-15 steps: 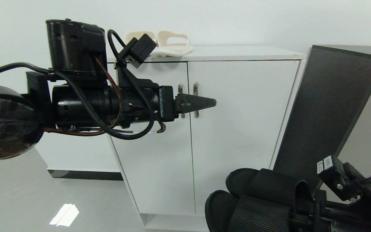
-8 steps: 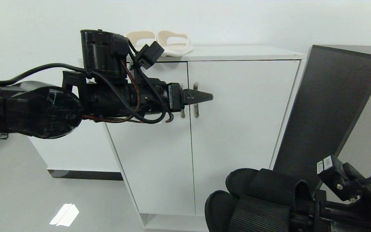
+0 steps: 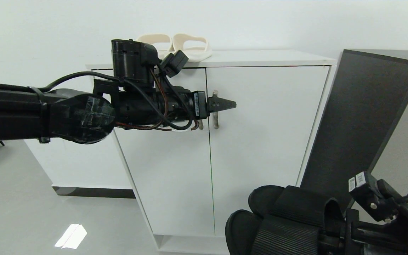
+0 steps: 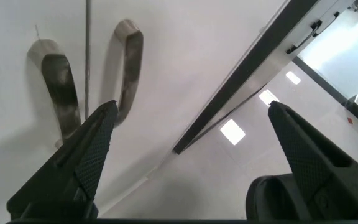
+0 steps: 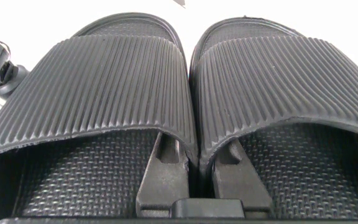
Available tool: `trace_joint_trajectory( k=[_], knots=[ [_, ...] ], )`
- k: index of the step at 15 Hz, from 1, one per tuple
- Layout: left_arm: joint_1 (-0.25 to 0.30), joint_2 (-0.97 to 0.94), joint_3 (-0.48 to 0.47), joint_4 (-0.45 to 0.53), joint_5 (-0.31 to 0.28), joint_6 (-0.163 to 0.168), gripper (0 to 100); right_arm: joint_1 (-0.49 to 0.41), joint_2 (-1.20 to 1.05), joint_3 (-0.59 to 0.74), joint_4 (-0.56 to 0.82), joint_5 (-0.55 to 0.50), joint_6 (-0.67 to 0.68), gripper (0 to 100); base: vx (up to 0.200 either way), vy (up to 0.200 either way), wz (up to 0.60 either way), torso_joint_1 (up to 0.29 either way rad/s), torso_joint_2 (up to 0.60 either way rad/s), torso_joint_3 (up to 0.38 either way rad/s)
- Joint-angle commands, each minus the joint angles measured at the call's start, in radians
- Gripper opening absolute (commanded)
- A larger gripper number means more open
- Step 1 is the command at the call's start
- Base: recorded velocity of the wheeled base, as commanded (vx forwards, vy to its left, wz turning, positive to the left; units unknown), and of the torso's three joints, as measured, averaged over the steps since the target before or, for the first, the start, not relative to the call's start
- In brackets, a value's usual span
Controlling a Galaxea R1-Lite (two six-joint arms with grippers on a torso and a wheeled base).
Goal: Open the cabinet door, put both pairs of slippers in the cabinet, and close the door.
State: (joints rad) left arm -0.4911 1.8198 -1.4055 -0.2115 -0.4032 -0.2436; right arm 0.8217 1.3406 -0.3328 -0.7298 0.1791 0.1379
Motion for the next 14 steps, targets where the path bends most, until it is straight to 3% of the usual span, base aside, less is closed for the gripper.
trace_joint_trajectory(
  k=[1,11,12,14],
  knots=[
    [0.0,0.021,-0.015,0.0,0.0,-0.013,100,0.001,-0.001,0.0,0.0,0.0,0.0,0,0.0,0.0,0.0,0.0,0.0,0.0],
    [0.0,0.095,-0.095,0.0,0.043,-0.017,100,0.001,-0.003,0.0,0.0,-0.001,-0.021,0,0.0,0.0,0.0,0.0,0.0,0.0],
    [0.0,0.095,-0.095,0.0,0.041,-0.017,0,0.001,-0.003,0.0,0.0,-0.001,-0.023,0,0.0,0.0,0.0,0.0,0.0,0.0],
    [0.0,0.093,-0.092,0.0,0.041,-0.017,0,0.001,-0.005,0.012,0.0,0.005,-0.041,0,0.0,0.0,0.0,0.0,0.0,0.0]
  ],
)
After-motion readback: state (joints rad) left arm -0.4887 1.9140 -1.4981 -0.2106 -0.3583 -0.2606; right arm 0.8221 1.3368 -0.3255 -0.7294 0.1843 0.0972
